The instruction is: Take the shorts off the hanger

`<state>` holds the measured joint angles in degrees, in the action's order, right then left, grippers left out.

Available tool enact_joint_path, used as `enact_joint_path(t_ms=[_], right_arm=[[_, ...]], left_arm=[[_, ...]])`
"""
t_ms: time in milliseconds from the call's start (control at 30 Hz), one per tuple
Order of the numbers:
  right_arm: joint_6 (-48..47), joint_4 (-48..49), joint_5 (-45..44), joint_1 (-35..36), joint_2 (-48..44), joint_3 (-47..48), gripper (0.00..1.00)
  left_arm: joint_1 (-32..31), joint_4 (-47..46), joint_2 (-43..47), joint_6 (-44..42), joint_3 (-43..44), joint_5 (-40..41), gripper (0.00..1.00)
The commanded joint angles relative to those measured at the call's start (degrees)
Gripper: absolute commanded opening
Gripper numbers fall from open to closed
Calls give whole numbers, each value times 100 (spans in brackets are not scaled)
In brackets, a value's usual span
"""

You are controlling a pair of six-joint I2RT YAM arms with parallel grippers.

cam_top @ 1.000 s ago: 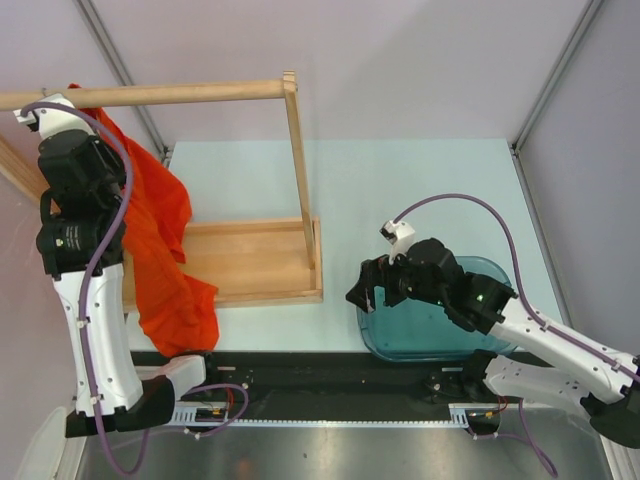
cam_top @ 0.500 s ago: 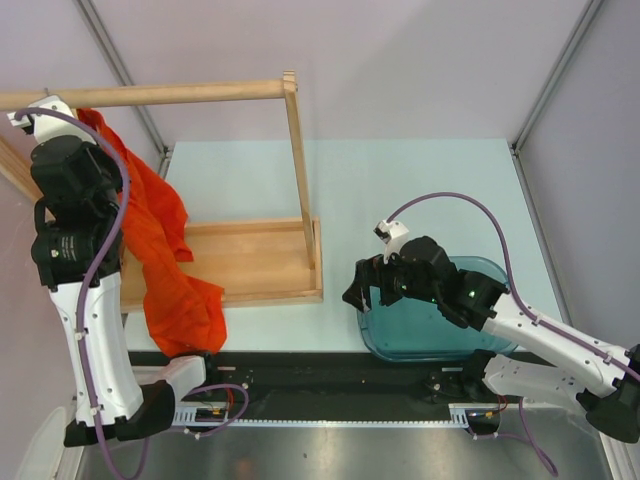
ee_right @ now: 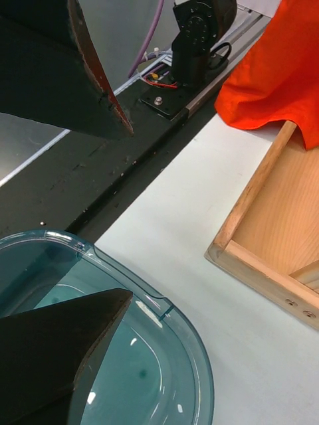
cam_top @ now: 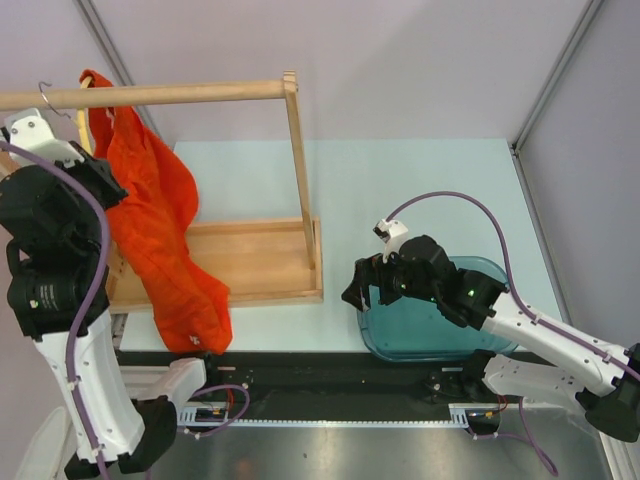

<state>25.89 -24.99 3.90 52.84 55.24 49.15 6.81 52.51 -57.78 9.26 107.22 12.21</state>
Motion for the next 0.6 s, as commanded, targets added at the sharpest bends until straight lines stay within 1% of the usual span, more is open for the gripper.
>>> enact_joint_path(t_ms=[0, 100, 200, 233, 400, 567], right_arm=[[21, 65, -4, 42, 22, 297, 100], [21, 56, 14, 51, 30, 324, 100], [30, 39, 5, 51, 39, 324, 100], [21, 38, 5, 51, 48, 315, 100], [21, 12, 23, 51, 92, 297, 100], [-5, 38, 23, 51, 136, 280, 100]], left_arm=[[40, -567, 415, 252, 203, -587, 0], [40, -479, 661, 331, 19, -868, 0], [49, -496, 881, 436, -332, -1185, 0], [40, -540, 1048, 471, -577, -1386, 0], [40, -1093, 1655, 577, -1273, -2247, 0], [40, -1620, 2357, 577, -2072, -2714, 0]])
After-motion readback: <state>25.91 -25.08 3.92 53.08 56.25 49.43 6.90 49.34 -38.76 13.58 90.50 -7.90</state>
